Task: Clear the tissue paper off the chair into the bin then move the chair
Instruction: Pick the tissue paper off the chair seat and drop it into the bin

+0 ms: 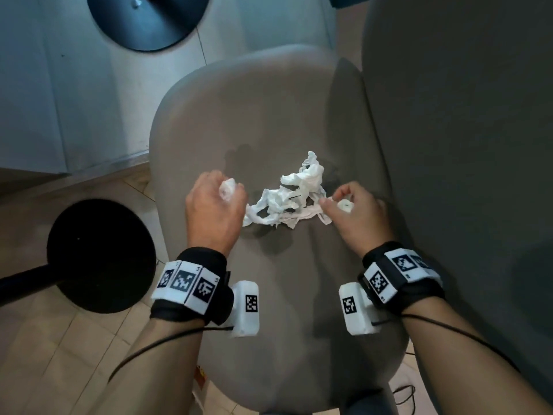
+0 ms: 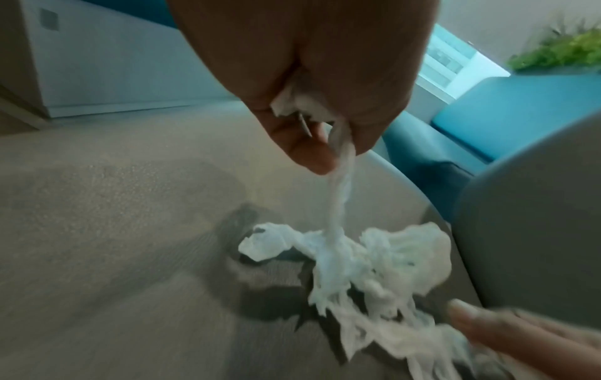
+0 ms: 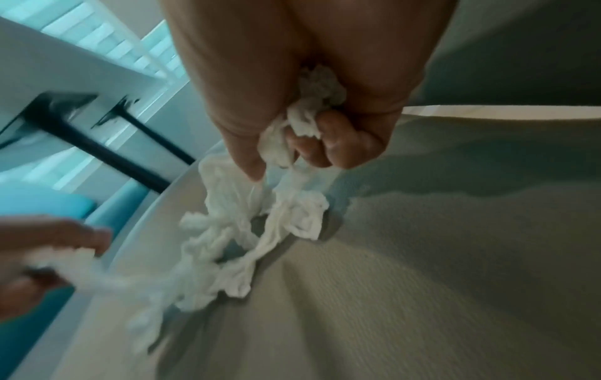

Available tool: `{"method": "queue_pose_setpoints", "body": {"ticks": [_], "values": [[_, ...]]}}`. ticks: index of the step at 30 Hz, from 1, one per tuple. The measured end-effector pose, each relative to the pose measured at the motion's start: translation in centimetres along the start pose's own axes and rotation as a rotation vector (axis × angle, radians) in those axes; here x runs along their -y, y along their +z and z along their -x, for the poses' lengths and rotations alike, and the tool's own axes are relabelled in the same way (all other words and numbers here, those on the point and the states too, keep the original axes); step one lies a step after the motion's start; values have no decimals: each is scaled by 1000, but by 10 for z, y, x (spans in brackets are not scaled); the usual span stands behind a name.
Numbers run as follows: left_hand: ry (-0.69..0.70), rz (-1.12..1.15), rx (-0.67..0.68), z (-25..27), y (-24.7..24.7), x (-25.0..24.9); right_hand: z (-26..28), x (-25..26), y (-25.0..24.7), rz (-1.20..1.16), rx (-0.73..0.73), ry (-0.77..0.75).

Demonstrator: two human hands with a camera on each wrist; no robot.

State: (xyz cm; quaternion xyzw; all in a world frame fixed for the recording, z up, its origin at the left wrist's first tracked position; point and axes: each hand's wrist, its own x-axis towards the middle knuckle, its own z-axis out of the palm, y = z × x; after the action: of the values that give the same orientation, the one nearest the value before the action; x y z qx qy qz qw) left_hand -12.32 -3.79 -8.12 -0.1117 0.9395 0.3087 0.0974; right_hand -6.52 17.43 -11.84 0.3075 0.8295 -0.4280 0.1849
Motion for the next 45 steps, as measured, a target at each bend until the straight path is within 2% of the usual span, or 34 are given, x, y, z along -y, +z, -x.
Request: {"method": "queue_pose_setpoints", "body": {"ticks": [3, 6, 8, 11, 15, 18, 21, 23, 26, 30, 34, 36, 42, 45], "values": [[-11, -51, 215, 9, 21, 0, -5, -3, 18, 111, 69, -70], [-5, -126, 349, 16, 43, 8, -12, -7, 30, 175, 47, -114], [20, -189, 339, 18, 52, 13, -15, -7, 31, 188, 40, -98], [1, -158, 251, 18, 48, 19, -12, -5, 23, 118, -41, -79], [-38, -56, 62, 18, 23, 31, -3, -10, 3, 45, -137, -35], [-45, -23, 4, 18, 2, 29, 7, -9, -8, -112, -155, 12], [-24, 61, 99, 18, -4, 8, 13, -5, -12, -178, -140, 19], [55, 98, 185, 17, 2, -12, 14, -2, -13, -179, -156, 56], [173, 32, 313, 12, 30, -30, 10, 1, -11, -132, -156, 80], [145, -78, 426, 13, 74, -37, -3, 10, -4, -70, -139, 25], [110, -156, 416, 17, 97, -33, -20, 7, 3, 74, -99, -20], [108, -168, 391, 19, 99, -30, -24, 5, 2, 67, -112, -12], [89, 6, 289, 26, 81, -15, -15, -3, -10, -155, -188, 77], [-53, 90, 261, 33, 64, -3, -4, -9, -12, -377, -217, 165]]}}
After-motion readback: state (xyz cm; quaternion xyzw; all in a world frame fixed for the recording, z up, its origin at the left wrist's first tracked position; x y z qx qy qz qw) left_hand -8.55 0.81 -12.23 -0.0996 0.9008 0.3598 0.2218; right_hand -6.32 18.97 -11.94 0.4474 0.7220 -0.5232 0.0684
